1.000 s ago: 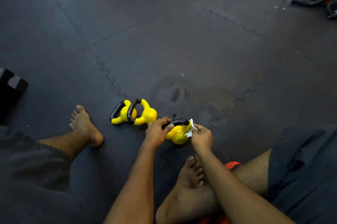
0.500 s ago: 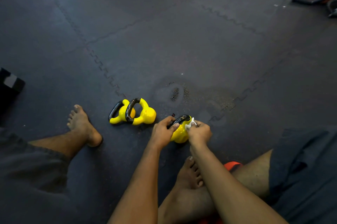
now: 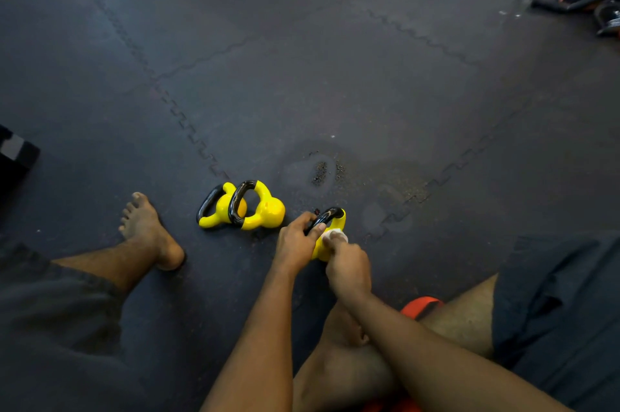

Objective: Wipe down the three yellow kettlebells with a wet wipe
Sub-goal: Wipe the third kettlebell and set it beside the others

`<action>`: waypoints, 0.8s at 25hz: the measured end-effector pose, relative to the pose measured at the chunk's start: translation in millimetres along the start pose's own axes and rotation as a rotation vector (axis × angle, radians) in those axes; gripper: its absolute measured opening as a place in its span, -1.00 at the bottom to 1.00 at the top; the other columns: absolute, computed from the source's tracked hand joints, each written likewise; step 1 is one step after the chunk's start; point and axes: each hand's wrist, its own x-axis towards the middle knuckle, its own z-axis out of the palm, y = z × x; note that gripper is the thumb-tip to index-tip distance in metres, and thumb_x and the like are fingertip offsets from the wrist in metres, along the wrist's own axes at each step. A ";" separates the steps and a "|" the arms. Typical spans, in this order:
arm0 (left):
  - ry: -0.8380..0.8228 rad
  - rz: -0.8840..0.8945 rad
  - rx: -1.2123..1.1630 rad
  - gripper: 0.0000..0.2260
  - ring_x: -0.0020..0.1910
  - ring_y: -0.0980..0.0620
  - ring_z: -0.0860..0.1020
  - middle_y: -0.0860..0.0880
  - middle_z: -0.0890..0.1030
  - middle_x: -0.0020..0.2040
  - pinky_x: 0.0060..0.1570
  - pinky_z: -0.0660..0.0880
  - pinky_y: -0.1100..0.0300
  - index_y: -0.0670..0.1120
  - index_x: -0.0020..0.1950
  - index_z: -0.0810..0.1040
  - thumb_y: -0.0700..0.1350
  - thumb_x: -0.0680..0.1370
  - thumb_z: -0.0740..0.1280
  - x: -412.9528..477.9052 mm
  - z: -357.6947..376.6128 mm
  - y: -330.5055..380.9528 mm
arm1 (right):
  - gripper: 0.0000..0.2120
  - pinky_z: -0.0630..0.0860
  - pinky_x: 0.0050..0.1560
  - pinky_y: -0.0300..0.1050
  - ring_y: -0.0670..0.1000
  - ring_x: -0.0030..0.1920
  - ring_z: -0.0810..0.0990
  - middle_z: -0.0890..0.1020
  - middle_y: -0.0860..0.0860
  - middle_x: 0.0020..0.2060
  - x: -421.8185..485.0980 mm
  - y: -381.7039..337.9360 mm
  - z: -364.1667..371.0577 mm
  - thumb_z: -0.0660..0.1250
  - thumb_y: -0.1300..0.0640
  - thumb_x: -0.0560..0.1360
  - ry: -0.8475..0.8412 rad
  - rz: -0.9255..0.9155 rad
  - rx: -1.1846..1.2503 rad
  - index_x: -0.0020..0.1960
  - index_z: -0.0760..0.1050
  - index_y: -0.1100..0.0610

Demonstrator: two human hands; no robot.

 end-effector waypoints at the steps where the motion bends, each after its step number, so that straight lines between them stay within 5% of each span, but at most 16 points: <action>1: 0.004 0.006 0.012 -0.87 -0.20 -0.07 0.54 0.04 0.56 -0.28 -0.17 0.46 0.07 -0.03 0.00 0.57 0.00 0.56 0.35 -0.5 -0.1 -0.2 | -0.61 0.51 0.01 0.04 0.19 0.08 0.60 0.57 0.07 0.21 -5.5 -2.1 4.1 0.14 0.24 0.53 -0.045 -0.082 -0.076 0.31 0.45 -0.02; 7: 0.016 -0.011 -0.009 -0.88 -0.17 -0.08 0.57 -0.01 0.60 -0.26 -0.12 0.51 0.03 -0.02 0.02 0.58 -0.01 0.57 0.34 0.6 -4.4 -6.1 | -0.56 0.42 0.30 -0.05 -0.01 0.47 0.31 0.30 -0.03 0.50 -3.2 4.4 8.3 0.11 0.24 0.61 -0.143 -0.240 -0.221 0.46 0.31 0.04; 13: 0.032 -0.055 -0.034 -0.89 -0.14 -0.07 0.60 -0.02 0.62 -0.21 -0.09 0.53 0.02 0.00 0.04 0.57 -0.01 0.58 0.31 -2.8 -7.8 -9.9 | -0.54 0.27 0.44 -0.11 -0.07 0.54 0.14 0.24 -0.04 0.53 6.7 3.9 13.0 0.11 0.23 0.62 -0.152 -0.305 -0.219 0.50 0.28 0.04; 15: 0.061 -0.084 -0.044 -0.86 -0.17 -0.04 0.61 -0.05 0.62 -0.19 -0.13 0.54 0.11 -0.03 0.06 0.57 -0.01 0.60 0.29 -1.0 -10.3 -11.1 | -0.58 0.38 0.35 -0.07 0.00 0.49 0.28 0.35 -0.01 0.48 -1.4 4.2 15.1 0.13 0.21 0.60 -0.147 -0.334 -0.200 0.44 0.36 0.01; 17: 0.078 -0.117 -0.063 -0.84 -0.28 0.11 0.58 -0.06 0.62 -0.21 -0.29 0.47 0.29 -0.04 0.09 0.57 -0.01 0.62 0.27 -0.4 -12.8 -13.1 | -0.64 0.50 0.09 -0.04 0.11 0.23 0.55 0.59 0.03 0.22 -9.0 4.0 11.5 0.17 0.19 0.54 -0.066 -0.255 -0.086 0.28 0.47 -0.06; 20: 0.091 -0.139 -0.030 -0.83 -0.32 0.16 0.51 -0.05 0.62 -0.21 -0.27 0.33 0.21 -0.03 0.12 0.55 0.01 0.63 0.25 -2.4 -14.0 -17.4 | -0.62 0.53 -0.10 -0.02 0.21 -0.02 0.63 0.68 0.12 -0.05 0.3 12.8 3.9 0.20 0.22 0.46 0.158 0.119 0.127 0.19 0.57 -0.07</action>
